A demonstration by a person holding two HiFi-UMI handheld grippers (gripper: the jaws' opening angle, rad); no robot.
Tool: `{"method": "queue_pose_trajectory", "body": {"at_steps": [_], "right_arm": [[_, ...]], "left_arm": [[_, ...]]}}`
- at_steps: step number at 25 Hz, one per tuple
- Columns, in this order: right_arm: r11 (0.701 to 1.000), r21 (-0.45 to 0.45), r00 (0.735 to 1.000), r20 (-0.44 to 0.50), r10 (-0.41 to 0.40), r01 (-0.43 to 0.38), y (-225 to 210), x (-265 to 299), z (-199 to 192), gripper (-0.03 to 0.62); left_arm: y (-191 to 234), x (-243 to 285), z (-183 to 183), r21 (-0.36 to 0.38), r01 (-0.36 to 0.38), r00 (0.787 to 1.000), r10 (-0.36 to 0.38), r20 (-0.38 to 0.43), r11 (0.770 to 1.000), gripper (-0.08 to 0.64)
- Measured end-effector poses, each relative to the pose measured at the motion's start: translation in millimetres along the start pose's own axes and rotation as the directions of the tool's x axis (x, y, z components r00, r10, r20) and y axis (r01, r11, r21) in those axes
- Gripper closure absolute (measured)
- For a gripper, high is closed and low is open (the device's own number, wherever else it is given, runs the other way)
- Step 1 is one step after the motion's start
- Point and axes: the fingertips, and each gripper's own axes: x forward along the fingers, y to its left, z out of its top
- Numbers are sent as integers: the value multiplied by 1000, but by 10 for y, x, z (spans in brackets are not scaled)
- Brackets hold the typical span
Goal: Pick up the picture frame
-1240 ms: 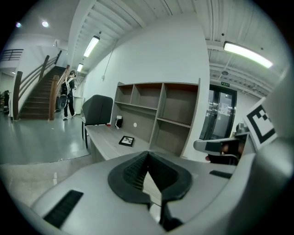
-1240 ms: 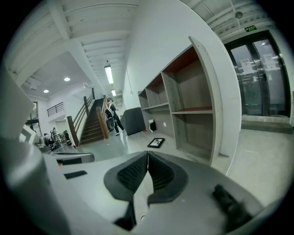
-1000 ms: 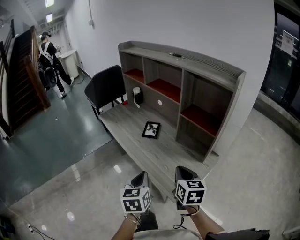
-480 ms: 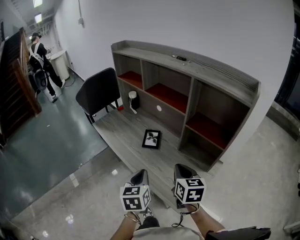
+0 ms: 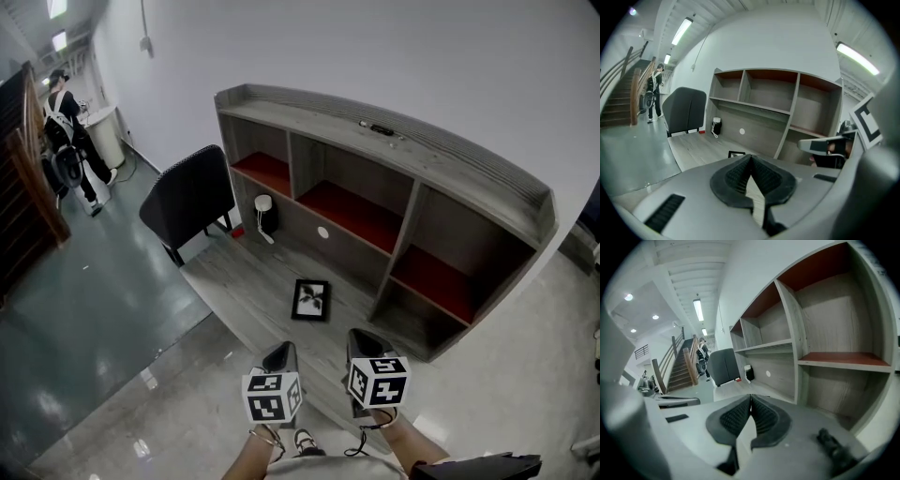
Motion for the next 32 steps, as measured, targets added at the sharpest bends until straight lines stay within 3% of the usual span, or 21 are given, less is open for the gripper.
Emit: {"method": "queue_pose_trajectory", "body": {"at_steps": [10,19,32], "right_arm": [[998,19,999,-8,-51,52,33,518,157,560],[996,29,996,-47,-79,81,-157,571,59,560],[994,78,993,-101,-63,71,-272,705,-126,560]], "left_arm": [[402,500,60,-5,36,997,-36,-68,999,547],[434,615,-36,-48,30,994,-35,-104,998,547],[386,724,-120,-47,24,990,-30,-141,999,546]]}}
